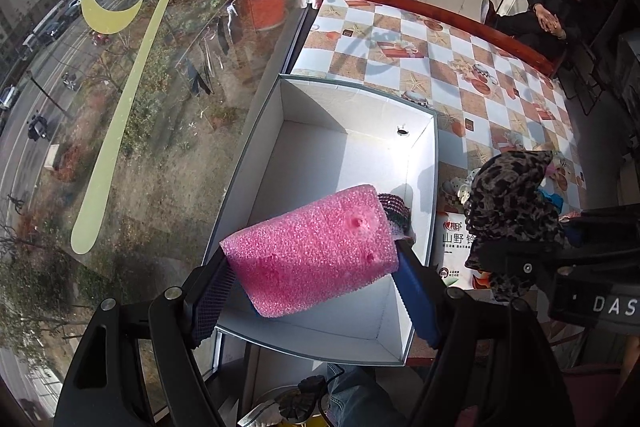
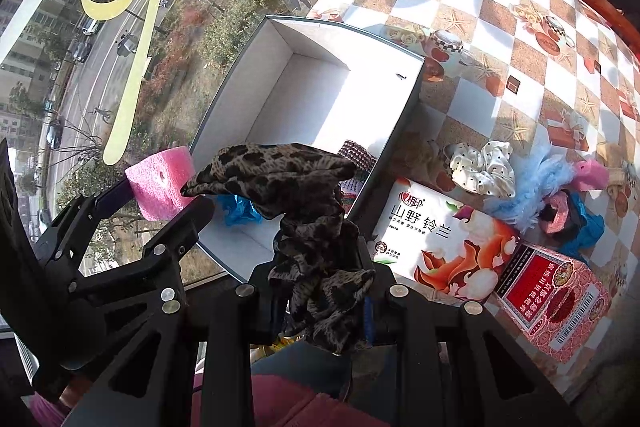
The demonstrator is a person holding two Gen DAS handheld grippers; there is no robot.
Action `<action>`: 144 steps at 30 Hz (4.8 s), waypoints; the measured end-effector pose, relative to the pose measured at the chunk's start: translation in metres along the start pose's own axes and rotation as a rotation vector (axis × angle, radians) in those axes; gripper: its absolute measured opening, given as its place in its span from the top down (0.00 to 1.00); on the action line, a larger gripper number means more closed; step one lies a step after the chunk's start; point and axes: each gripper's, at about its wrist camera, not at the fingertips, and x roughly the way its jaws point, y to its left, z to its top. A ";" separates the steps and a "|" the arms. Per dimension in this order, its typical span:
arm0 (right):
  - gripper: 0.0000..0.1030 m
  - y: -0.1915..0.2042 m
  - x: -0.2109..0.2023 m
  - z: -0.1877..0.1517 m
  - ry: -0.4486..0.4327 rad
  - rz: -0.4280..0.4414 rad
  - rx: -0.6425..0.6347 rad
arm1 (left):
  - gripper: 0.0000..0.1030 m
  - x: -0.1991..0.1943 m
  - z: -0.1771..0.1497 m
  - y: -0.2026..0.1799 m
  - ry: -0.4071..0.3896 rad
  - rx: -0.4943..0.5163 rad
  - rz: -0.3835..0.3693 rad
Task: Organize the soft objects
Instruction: 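Carry the pink foam block and leopard-print cloth with both tools over the white box, then open both tools to drop the foam block and leopard cloth into the box, then move both tools back toward the pile of soft items, then grasp the cream polka-dot cloth with the left tool while the right tool grasps the blue cloth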
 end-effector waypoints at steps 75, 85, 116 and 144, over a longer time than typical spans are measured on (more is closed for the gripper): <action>0.12 0.011 -0.010 0.060 -0.076 0.041 0.010 | 0.13 0.022 0.015 0.009 0.056 -0.045 -0.060; 0.01 -0.082 -0.047 0.046 -0.086 0.044 0.253 | 0.00 0.017 0.043 -0.021 -0.021 -0.020 -0.195; 0.01 -0.354 0.061 -0.027 0.237 0.078 0.610 | 0.00 0.216 0.082 -0.244 0.550 0.459 -0.044; 0.01 -0.485 0.001 -0.108 -0.031 -0.035 0.963 | 0.00 0.216 0.114 -0.228 0.465 0.312 0.009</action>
